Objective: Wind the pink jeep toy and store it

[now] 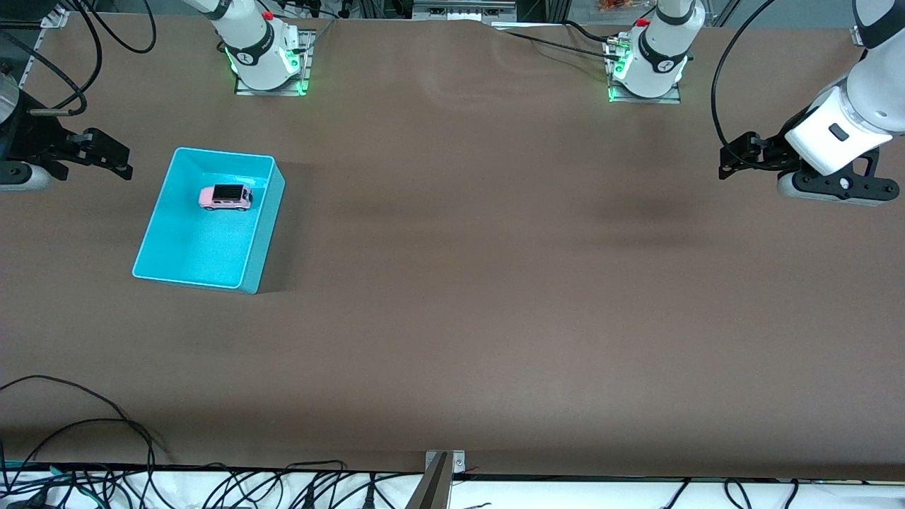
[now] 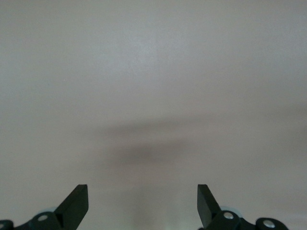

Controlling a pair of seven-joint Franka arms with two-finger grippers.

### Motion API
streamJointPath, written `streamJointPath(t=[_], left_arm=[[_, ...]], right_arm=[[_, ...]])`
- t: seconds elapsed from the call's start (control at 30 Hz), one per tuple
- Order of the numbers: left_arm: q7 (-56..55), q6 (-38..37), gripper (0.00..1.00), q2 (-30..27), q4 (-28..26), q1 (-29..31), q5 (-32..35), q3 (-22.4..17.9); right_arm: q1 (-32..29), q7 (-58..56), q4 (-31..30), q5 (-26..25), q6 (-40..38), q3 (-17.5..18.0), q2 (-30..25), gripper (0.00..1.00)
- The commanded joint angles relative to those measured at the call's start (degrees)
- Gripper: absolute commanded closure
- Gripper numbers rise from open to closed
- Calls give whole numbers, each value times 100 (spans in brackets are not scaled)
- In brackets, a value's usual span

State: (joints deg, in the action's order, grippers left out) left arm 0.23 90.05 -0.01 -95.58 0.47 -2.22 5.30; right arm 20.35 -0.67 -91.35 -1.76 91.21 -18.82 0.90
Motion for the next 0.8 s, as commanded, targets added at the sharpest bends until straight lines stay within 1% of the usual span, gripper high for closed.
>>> streamJointPath(t=[0.0, 0.5, 0.67, 0.77], left_arm=[[-58, -120, 0, 97, 207, 5, -59, 6], [-58, -128, 0, 97, 207, 5, -59, 6], [-50, -128, 0, 88, 198, 14, -59, 6], [-32, -120, 0, 97, 198, 23, -59, -2]], right_arm=[[-13, 40, 29, 70, 10, 10, -20, 0], [-13, 40, 29, 150, 2, 2, -20, 0], [-31, 40, 21, 378, 10, -7, -20, 0], [-31, 40, 21, 387, 2, -7, -20, 0]])
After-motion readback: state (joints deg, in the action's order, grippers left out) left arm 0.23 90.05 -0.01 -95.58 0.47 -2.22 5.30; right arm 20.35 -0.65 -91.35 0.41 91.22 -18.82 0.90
